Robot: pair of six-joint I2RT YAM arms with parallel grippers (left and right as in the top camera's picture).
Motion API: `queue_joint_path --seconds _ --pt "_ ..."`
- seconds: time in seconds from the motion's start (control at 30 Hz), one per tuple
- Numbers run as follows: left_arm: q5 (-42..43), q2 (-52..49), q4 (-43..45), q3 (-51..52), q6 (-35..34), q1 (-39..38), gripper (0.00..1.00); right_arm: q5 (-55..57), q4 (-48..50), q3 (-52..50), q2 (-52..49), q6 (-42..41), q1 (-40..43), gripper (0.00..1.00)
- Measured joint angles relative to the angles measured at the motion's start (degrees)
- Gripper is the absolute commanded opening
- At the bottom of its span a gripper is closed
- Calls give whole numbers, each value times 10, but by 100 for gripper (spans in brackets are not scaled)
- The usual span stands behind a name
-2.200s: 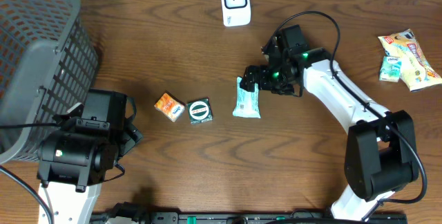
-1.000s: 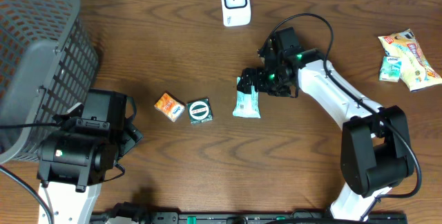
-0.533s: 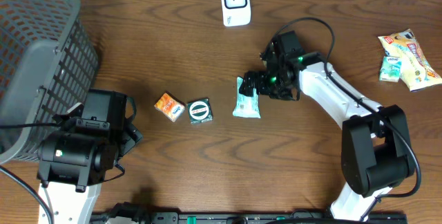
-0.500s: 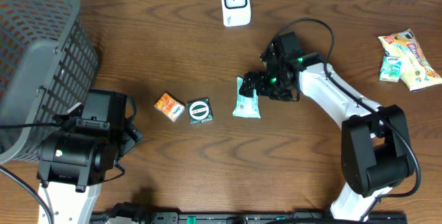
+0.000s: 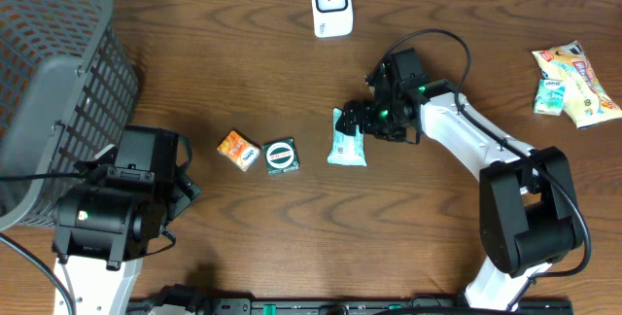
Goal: Scan the item barcode
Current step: 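Grasp the wipes pack end with the right gripper and lift, then raise the green wipes pack up under the scanner with the right gripper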
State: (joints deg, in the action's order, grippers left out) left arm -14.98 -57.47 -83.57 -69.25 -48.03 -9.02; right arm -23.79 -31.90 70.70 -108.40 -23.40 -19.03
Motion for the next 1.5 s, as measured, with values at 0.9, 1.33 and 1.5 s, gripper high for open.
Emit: queue_joint_path --seconds 0.9,1.33,1.5 --pt "0 0 0 0 0 0 97 -58 37 5 -75 -30 -7 1" --pt "0 0 0 0 0 0 98 -92 20 -5 -7 -30 44 1" --pt "0 0 0 0 0 0 97 -123 26 -5 81 -34 73 1"
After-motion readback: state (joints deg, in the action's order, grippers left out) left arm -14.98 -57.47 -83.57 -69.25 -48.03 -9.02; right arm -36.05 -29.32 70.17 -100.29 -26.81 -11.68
